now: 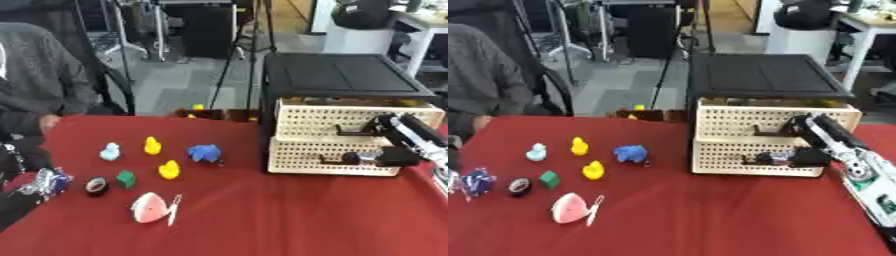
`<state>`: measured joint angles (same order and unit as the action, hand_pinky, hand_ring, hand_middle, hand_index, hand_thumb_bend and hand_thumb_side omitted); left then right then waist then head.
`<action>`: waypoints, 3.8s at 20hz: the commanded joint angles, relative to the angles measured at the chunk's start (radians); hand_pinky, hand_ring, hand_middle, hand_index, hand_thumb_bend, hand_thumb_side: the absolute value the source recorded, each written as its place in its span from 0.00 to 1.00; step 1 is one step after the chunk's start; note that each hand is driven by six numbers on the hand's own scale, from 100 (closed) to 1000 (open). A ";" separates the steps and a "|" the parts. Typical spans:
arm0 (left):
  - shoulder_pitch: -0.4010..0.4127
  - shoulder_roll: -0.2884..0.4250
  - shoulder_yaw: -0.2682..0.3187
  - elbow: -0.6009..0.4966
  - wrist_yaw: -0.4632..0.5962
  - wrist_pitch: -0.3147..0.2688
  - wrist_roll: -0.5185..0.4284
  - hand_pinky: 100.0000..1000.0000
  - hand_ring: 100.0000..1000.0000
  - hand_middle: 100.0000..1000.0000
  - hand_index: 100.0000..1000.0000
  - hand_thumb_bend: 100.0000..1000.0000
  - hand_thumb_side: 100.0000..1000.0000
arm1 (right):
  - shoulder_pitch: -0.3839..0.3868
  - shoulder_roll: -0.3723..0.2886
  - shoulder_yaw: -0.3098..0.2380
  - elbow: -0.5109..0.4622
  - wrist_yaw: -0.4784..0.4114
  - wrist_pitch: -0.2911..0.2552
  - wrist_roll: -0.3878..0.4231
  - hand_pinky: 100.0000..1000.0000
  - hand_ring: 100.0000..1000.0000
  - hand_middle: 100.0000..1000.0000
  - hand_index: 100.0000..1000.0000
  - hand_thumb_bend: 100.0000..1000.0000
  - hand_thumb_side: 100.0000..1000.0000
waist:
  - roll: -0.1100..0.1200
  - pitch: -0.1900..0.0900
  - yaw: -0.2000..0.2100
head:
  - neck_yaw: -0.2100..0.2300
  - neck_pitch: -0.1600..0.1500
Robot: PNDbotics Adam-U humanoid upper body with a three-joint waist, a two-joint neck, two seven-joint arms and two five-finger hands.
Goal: Pick up objects from table and place into drawer.
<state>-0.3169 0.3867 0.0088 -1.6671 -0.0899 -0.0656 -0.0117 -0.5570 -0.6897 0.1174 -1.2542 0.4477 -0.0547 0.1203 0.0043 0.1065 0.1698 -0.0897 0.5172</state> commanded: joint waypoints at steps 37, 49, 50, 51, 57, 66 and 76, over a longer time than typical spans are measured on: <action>0.005 0.021 0.013 -0.017 -0.006 0.001 -0.002 0.59 0.52 0.53 0.76 0.00 0.14 | 0.128 -0.018 -0.005 -0.221 0.040 0.009 0.034 0.00 0.00 0.00 0.55 1.00 0.68 | -0.007 -0.026 -0.040 | 0.011 0.011; 0.008 0.023 0.014 -0.015 -0.008 0.001 -0.001 0.59 0.52 0.53 0.76 0.00 0.14 | 0.159 -0.018 -0.010 -0.272 0.034 0.014 0.034 0.00 0.00 0.00 0.55 1.00 0.69 | -0.008 -0.031 -0.047 | 0.012 0.013; 0.009 0.023 0.014 -0.015 -0.008 0.001 -0.001 0.59 0.52 0.53 0.76 0.00 0.14 | 0.160 -0.017 -0.010 -0.275 0.034 0.014 0.034 0.00 0.00 0.00 0.55 1.00 0.69 | -0.008 -0.031 -0.048 | 0.011 0.013; 0.009 0.023 0.014 -0.015 -0.008 0.001 -0.001 0.59 0.52 0.53 0.76 0.00 0.14 | 0.162 -0.017 -0.011 -0.278 0.034 0.014 0.033 0.00 0.00 0.00 0.55 1.00 0.69 | -0.008 -0.031 -0.048 | 0.011 0.013; 0.009 0.023 0.015 -0.015 -0.008 0.001 -0.001 0.59 0.53 0.53 0.76 0.00 0.14 | 0.169 -0.019 -0.014 -0.290 0.032 0.015 0.032 0.00 0.00 0.00 0.54 1.00 0.69 | -0.007 -0.032 -0.050 | 0.012 0.013; 0.010 0.024 0.015 -0.014 -0.009 0.001 -0.001 0.59 0.53 0.53 0.76 0.00 0.14 | 0.191 -0.022 -0.022 -0.304 0.031 0.019 0.028 0.00 0.00 0.00 0.54 1.00 0.69 | -0.008 -0.034 -0.054 | 0.013 0.013; 0.011 0.024 0.015 -0.013 -0.009 0.001 -0.001 0.59 0.53 0.53 0.76 0.00 0.14 | 0.187 -0.015 -0.021 -0.291 0.022 0.020 0.020 0.00 0.00 0.00 0.75 1.00 0.69 | -0.006 -0.034 -0.055 | 0.012 0.012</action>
<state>-0.2987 0.3869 0.0105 -1.6668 -0.0975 -0.0651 -0.0119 -0.3549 -0.6890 0.1105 -1.5346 0.4775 -0.0348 0.1462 -0.0022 0.0857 0.1164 -0.0798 0.5264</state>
